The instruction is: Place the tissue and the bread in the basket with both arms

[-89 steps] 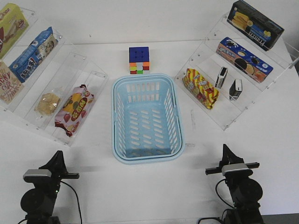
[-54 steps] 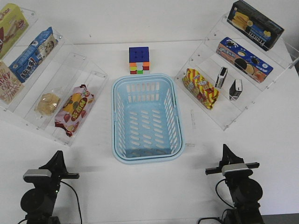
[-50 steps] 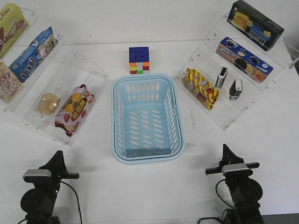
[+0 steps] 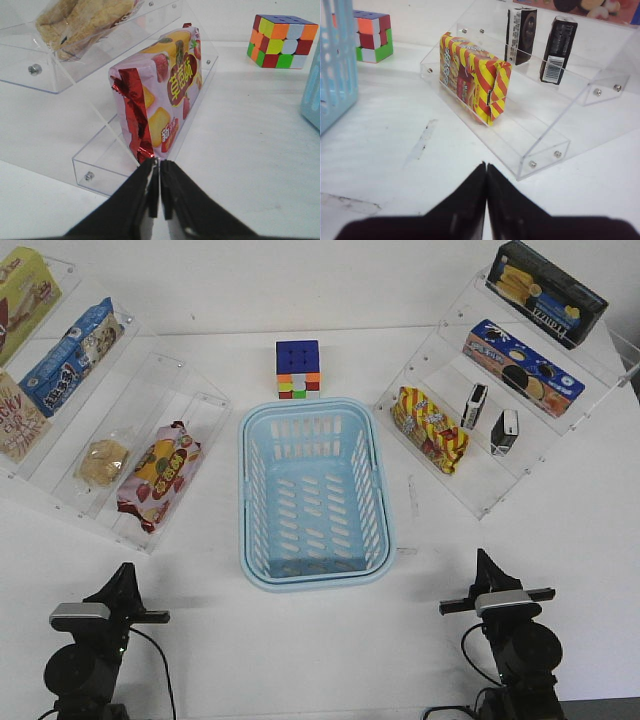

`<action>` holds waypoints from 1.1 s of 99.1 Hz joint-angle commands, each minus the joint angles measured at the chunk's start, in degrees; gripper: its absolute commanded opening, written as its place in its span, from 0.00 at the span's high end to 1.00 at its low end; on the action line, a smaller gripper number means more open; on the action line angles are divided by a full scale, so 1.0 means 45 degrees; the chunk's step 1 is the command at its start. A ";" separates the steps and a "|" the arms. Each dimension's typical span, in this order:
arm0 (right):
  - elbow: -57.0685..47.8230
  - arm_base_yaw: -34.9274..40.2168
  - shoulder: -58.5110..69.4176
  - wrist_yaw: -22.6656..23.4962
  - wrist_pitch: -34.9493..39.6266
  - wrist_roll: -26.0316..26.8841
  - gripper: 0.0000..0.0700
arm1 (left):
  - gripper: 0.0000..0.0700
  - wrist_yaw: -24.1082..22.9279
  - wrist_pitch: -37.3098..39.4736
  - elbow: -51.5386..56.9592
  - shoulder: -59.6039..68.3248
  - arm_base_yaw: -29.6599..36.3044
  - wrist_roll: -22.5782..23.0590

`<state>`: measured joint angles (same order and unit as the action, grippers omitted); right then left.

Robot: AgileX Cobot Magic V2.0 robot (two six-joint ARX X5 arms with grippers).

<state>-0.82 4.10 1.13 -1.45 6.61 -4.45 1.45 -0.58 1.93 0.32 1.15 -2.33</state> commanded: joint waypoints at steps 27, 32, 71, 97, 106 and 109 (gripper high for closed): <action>-0.0743 0.0000 0.0039 -0.0243 0.0107 0.5775 1.00 | 1.00 -0.0024 0.0141 -0.0228 -0.0015 -0.0010 -0.0024; -0.1375 0.0000 0.0282 -0.0665 0.0563 0.6091 1.00 | 1.00 -0.0024 0.0141 -0.0228 -0.0015 -0.0010 -0.0024; -0.7257 0.0000 0.7728 -0.1661 0.1622 0.3910 0.58 | 1.00 -0.0024 0.0141 -0.0228 -0.0019 -0.0010 -0.0019; -1.1283 -0.0631 1.3036 -0.1739 0.1792 0.2710 0.36 | 1.00 -0.0024 0.0141 -0.0228 -0.0015 -0.0010 -0.0024; -1.2726 -0.1059 1.4649 -0.1739 0.2152 0.2467 0.36 | 1.00 -0.0024 0.0141 -0.0228 -0.0015 -0.0010 -0.0019; -1.3197 -0.1205 1.5154 -0.1739 0.2302 0.2370 0.36 | 1.00 -0.0024 0.0141 -0.0228 -0.0015 -0.0010 -0.0024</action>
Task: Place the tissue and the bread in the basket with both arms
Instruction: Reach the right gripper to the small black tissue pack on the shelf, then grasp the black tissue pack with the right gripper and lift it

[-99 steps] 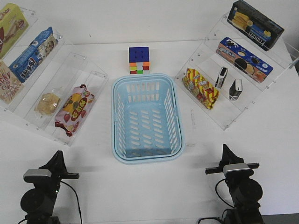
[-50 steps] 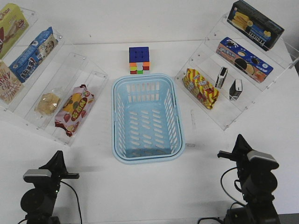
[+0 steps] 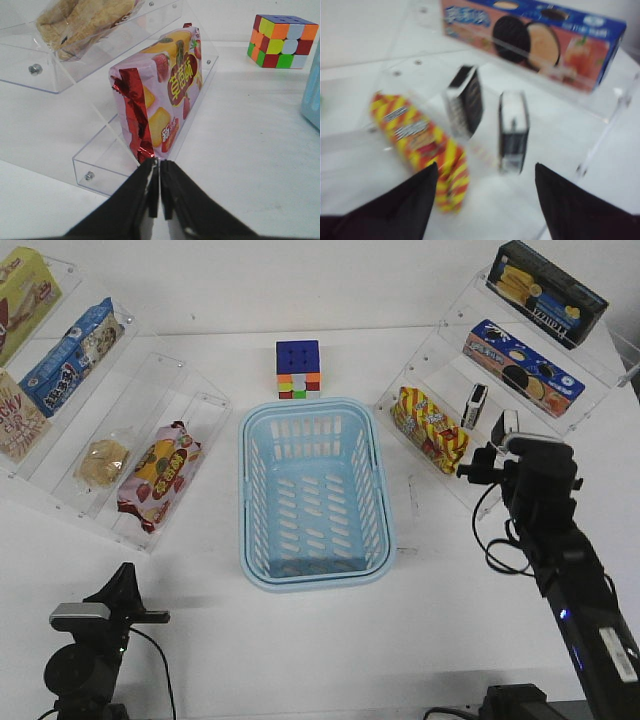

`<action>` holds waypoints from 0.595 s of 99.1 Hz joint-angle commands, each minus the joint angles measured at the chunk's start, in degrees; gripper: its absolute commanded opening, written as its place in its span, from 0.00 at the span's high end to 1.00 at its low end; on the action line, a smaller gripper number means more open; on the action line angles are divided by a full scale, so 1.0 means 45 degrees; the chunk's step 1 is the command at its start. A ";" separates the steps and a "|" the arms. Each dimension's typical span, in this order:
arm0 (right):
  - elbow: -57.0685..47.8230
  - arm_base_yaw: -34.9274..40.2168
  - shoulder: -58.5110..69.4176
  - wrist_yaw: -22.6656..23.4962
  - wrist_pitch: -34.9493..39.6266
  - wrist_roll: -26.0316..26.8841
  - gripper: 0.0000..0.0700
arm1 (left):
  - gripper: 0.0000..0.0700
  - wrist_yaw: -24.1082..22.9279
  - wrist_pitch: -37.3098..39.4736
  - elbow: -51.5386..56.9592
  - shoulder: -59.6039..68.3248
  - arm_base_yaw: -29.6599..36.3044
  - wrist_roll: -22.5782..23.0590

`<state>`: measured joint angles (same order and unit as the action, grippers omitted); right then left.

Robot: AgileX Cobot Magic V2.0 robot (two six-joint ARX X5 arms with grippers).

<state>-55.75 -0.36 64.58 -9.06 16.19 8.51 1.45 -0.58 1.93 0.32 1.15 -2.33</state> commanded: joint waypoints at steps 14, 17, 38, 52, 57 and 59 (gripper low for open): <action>-0.2637 -0.0850 0.3094 0.0204 0.0602 -0.0646 0.36 | 1.00 -0.0024 0.0141 -0.0228 -0.0015 -0.0010 -0.0019; -0.2861 -0.0962 0.3468 0.0369 0.0607 -0.0670 0.36 | 1.00 -0.0024 0.0141 -0.0228 -0.0015 -0.0010 -0.0024; -0.3381 -0.1467 0.5343 0.0709 0.0437 -0.0665 0.45 | 1.00 -0.0024 0.0141 -0.0228 -0.0015 -0.0010 -0.0019; -0.3381 -0.1632 0.5678 0.1627 0.0185 -0.0971 1.00 | 1.00 -0.0024 0.0141 -0.0228 -0.0015 -0.0010 -0.0019; -0.3429 -0.1671 0.5625 0.1656 0.0058 -0.0967 1.00 | 1.00 -0.0024 0.0141 -0.0228 -0.0015 -0.0010 -0.0019; -0.3468 -0.1671 0.5537 0.1651 0.0073 -0.0967 1.00 | 1.00 -0.0024 0.0141 -0.0228 -0.0019 -0.0010 -0.0024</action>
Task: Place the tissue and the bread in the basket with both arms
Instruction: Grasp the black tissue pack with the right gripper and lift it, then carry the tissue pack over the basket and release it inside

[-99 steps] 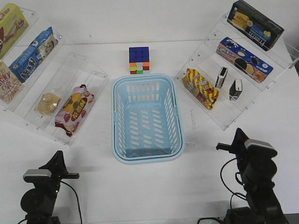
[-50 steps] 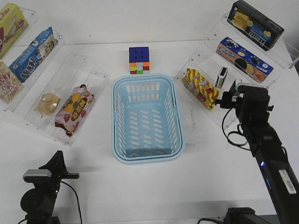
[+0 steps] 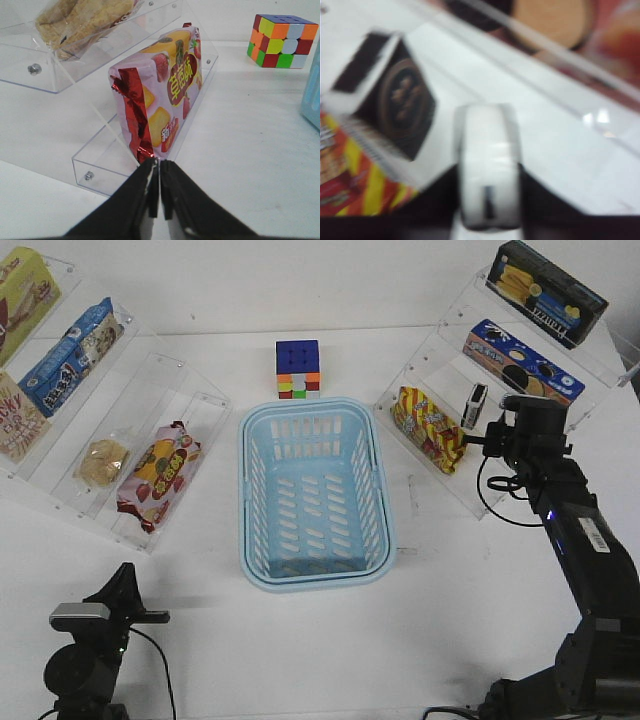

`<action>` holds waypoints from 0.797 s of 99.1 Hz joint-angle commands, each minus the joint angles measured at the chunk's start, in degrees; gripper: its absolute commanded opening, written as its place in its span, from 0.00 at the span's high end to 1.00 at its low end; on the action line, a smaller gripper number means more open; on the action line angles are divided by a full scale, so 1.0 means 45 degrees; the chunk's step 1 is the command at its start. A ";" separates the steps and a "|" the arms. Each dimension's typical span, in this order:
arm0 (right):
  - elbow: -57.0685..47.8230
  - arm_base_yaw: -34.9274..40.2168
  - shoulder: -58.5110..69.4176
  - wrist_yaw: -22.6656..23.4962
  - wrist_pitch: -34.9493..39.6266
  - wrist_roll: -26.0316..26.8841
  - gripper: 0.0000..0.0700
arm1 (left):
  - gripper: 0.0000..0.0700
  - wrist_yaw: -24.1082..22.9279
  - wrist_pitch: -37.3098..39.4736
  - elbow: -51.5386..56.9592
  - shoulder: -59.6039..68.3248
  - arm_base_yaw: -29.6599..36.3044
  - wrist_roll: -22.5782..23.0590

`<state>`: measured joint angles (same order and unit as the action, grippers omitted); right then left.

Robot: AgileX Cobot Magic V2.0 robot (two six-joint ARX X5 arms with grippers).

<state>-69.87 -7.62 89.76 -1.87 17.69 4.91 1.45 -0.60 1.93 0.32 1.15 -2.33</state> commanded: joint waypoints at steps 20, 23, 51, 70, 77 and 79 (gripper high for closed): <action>-0.0622 -0.0015 -0.2176 0.0743 -0.0194 -0.0131 1.00 | 1.00 -0.0024 0.0151 -0.0228 -0.0019 -0.0010 -0.0024; -0.0636 0.0039 -0.2599 0.1054 -0.0185 -0.0097 1.00 | 1.00 -0.0024 0.0146 -0.0228 -0.0015 -0.0010 -0.0024; -0.0636 0.2254 -0.4527 0.6290 -0.0068 0.0899 1.00 | 1.00 -0.0024 0.0146 -0.0228 -0.0019 -0.0010 -0.0024; -0.0631 0.5867 -0.3517 0.5935 0.0568 -0.0374 1.00 | 1.00 -0.0024 0.0151 -0.0228 -0.0019 -0.0010 -0.0019; -0.0636 0.6635 -0.2856 0.5489 0.0665 -0.0797 0.97 | 1.00 -0.0024 0.0146 -0.0228 -0.0015 -0.0010 -0.0019; -0.0631 0.6815 -0.2676 0.5396 0.0670 -0.0845 0.94 | 1.00 -0.0024 0.0146 -0.0228 -0.0015 -0.0010 -0.0019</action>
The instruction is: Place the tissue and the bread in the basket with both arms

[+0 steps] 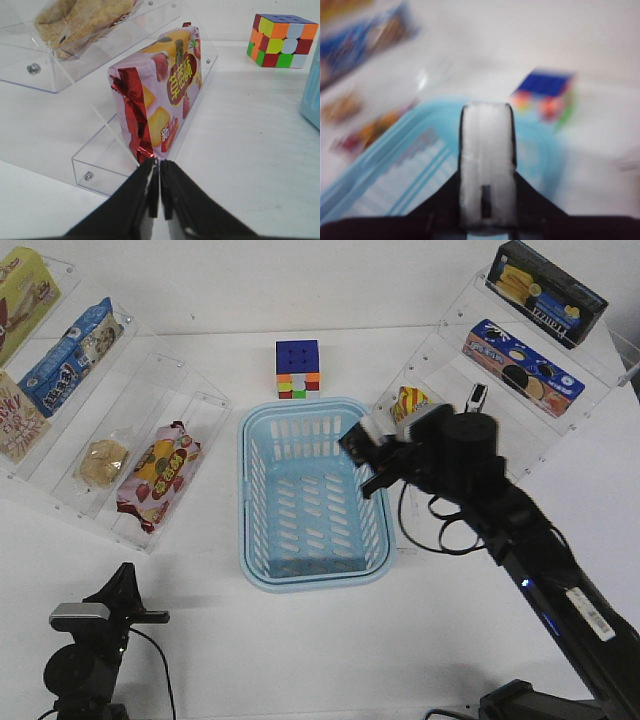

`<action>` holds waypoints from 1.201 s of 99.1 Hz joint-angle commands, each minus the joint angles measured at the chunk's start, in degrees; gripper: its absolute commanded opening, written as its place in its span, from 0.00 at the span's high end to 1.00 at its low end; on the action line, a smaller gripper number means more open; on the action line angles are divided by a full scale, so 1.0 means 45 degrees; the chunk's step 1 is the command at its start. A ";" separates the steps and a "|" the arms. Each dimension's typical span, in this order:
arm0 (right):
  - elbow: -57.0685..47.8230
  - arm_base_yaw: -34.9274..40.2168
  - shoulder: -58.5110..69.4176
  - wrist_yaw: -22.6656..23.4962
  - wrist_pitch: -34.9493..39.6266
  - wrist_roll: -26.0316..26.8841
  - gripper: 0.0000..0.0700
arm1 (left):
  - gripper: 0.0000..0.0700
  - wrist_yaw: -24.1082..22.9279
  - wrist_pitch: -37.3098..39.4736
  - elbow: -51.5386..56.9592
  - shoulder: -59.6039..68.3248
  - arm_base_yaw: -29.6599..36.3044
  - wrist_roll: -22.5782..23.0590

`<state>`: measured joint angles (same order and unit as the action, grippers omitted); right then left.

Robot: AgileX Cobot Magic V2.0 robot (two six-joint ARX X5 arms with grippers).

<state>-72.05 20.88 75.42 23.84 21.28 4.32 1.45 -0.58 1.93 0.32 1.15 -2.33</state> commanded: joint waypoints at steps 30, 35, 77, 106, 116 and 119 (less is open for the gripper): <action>-0.0185 0.1355 0.1375 -0.0427 -0.0379 -0.0432 0.45 | 1.00 0.0010 0.0151 -0.0228 -0.0019 -0.0010 -0.0486; -0.0185 0.1112 0.1054 -0.0481 -0.0379 -0.0301 0.55 | 1.00 0.0019 0.0151 -0.0228 -0.0019 -0.0010 -0.1064; 0.4255 -0.1088 -0.4707 -0.3356 -0.3866 -0.0384 1.00 | 1.00 0.0024 -0.0068 0.0879 0.0039 -0.0010 -0.5887; 0.9326 -0.1137 -0.8767 -0.4415 -0.6742 -0.0204 1.00 | 1.00 0.0010 -0.1690 0.4867 0.3279 -0.0010 -0.3211; 0.9326 -0.1137 -0.8830 -0.4401 -0.6625 -0.0199 1.00 | 1.00 0.0010 -0.1977 0.6295 0.5459 -0.0010 -0.1010; 0.9326 -0.1137 -0.8830 -0.4401 -0.6625 -0.0194 1.00 | 1.00 0.0005 -0.2118 0.6732 0.6139 -0.0010 -0.0330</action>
<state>-29.43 15.46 35.38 4.23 -8.08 2.85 1.50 -9.72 28.36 21.76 1.15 -15.94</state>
